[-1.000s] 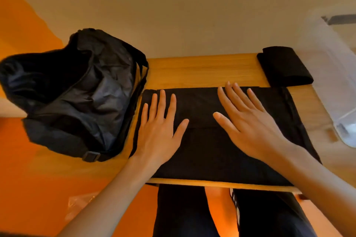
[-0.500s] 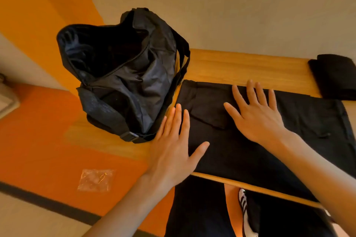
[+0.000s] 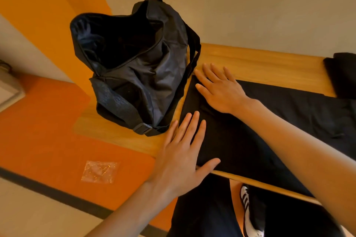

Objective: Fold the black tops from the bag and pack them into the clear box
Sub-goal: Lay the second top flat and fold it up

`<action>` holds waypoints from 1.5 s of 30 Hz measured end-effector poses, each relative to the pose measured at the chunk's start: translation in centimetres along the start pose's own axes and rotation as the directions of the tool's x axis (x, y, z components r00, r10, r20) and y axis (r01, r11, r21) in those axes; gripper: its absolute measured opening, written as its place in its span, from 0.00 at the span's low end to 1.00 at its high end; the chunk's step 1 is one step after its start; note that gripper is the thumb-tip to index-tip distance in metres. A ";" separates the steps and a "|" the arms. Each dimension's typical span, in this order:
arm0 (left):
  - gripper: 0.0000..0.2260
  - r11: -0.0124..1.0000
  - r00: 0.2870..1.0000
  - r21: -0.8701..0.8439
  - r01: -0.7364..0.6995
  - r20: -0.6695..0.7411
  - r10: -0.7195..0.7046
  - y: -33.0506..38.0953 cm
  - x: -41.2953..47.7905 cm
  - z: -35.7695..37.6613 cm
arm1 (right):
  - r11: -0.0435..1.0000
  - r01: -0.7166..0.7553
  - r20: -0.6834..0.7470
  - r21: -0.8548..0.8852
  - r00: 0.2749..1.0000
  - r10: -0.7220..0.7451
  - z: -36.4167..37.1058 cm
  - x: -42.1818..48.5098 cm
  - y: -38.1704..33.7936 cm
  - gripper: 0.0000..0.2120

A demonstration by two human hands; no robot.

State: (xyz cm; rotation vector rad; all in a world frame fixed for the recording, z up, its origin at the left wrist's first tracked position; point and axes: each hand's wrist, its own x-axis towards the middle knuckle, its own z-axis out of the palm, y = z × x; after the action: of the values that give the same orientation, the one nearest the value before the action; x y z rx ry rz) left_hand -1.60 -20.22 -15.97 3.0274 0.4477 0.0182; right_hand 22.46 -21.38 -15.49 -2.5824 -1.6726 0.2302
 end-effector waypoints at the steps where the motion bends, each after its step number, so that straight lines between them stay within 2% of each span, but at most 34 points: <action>1: 0.38 1.000 1.000 -0.024 0.001 -0.009 -0.001 -0.1 0.0 -0.2 | 1.000 -0.009 -0.027 0.000 1.000 0.009 -0.3 -0.3 0.1 0.29; 4: 0.37 0.999 0.999 -0.045 0.011 -0.049 -0.013 -0.7 -0.3 -0.5 | 0.996 -0.084 -0.121 0.007 0.989 0.085 -0.3 -2.9 0.5 0.31; 7: 0.37 1.000 1.000 0.017 -0.004 0.009 0.004 -1.6 -0.9 -0.3 | 0.987 -0.161 -0.054 0.007 0.985 0.162 0.5 -5.5 1.2 0.31; 12: 0.39 0.999 0.999 0.040 -0.015 0.039 0.013 -1.9 -0.5 -0.6 | 0.964 -0.267 -0.063 0.004 0.962 0.267 -0.1 -7.2 3.5 0.33; 16: 0.39 1.000 0.999 -0.019 -0.017 -0.044 0.017 0.1 0.9 -1.5 | 0.903 -0.429 -0.145 -0.016 0.894 0.423 -0.1 -12.7 5.9 0.33; 20: 0.37 0.993 0.993 -0.036 -0.114 -0.043 0.112 2.1 4.9 -0.7 | 0.804 -0.594 -0.090 0.037 0.799 0.594 0.5 -19.4 8.6 0.36; 24: 0.38 0.992 0.992 0.052 -0.119 0.037 0.117 1.9 6.6 0.1 | 0.805 -0.593 -0.037 0.017 0.804 0.593 1.7 -24.0 11.3 0.36; 27: 0.39 0.994 0.995 0.071 -0.087 0.047 0.084 1.2 6.0 0.0 | 0.779 -0.625 -0.009 0.053 0.780 0.626 1.7 -25.7 13.4 0.37; 30: 0.40 0.997 0.998 0.052 -0.059 0.025 0.057 0.9 5.6 -0.3 | 0.754 -0.656 -0.096 0.021 0.750 0.655 1.4 -26.4 12.8 0.36; 33: 0.39 0.995 0.995 0.025 -0.095 -0.023 0.096 1.8 5.6 -0.5 | 0.816 -0.577 -0.153 0.033 0.804 0.575 0.7 -26.0 9.3 0.34; 36: 0.40 0.993 0.993 0.027 -0.114 0.019 0.114 2.6 5.4 -0.1 | 0.877 -0.479 -0.113 0.022 0.871 0.479 1.7 -26.0 6.9 0.34; 45: 0.39 0.994 0.996 0.061 -0.089 0.036 0.087 1.3 4.8 0.3 | 0.863 -0.505 -0.072 0.028 0.860 0.505 2.6 -27.7 9.7 0.37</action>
State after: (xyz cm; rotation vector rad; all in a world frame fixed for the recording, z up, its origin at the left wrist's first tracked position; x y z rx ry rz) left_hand 3.37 -20.06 -16.12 3.1011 0.3173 -0.0408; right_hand 19.71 -50.72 -16.69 -2.9303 -0.9303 0.1517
